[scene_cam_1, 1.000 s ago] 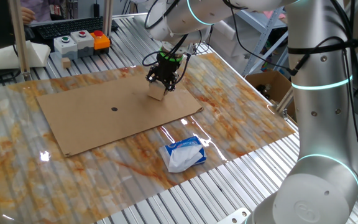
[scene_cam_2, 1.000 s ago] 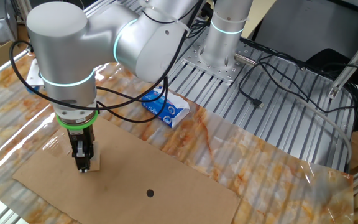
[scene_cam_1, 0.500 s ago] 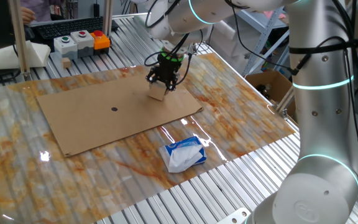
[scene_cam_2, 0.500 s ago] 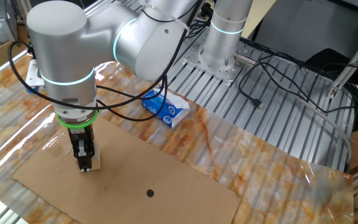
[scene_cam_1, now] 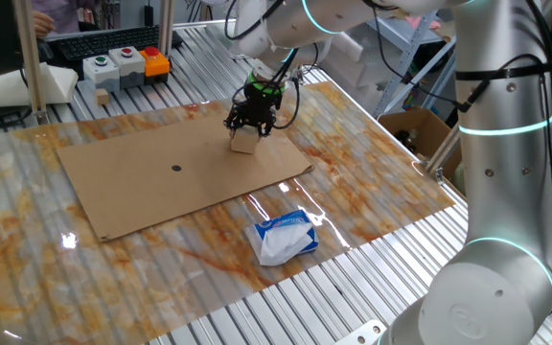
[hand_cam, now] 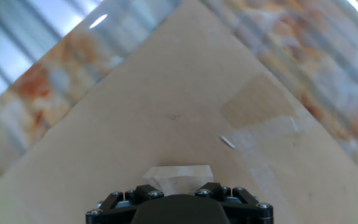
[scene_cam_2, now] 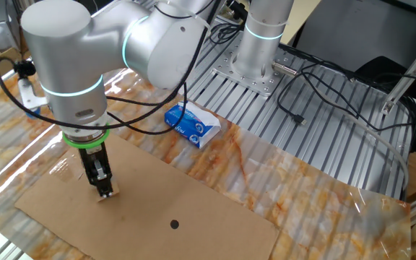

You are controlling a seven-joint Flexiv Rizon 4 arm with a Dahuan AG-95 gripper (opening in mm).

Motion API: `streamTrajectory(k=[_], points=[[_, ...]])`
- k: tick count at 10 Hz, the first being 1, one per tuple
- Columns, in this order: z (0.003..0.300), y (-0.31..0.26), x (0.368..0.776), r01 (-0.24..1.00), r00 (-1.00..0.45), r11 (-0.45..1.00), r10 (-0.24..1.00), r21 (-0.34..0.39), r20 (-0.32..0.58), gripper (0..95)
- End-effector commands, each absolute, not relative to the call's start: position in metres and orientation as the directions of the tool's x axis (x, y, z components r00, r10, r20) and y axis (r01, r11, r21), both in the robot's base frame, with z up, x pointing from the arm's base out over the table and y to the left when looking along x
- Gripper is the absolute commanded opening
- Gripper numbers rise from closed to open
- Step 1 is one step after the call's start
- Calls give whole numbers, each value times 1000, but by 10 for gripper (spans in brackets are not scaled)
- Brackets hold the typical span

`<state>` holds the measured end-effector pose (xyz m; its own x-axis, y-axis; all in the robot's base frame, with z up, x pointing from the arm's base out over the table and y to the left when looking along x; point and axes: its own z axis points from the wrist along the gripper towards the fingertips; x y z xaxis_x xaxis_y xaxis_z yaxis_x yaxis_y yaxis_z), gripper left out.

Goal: Hold a small block with the gripper and sweep it from left to right on the table

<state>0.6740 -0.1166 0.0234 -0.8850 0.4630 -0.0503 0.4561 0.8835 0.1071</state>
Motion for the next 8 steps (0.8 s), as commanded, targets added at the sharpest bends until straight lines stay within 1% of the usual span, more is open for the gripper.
streamTrajectory(k=[1, 3, 8], points=[[24, -116, 673, 193, -975, 980, 196, 40, -105, 0], [24, -116, 673, 149, -983, 988, 152, 35, -104, 0], [24, -116, 673, 155, -983, 987, 159, 44, -94, 0]])
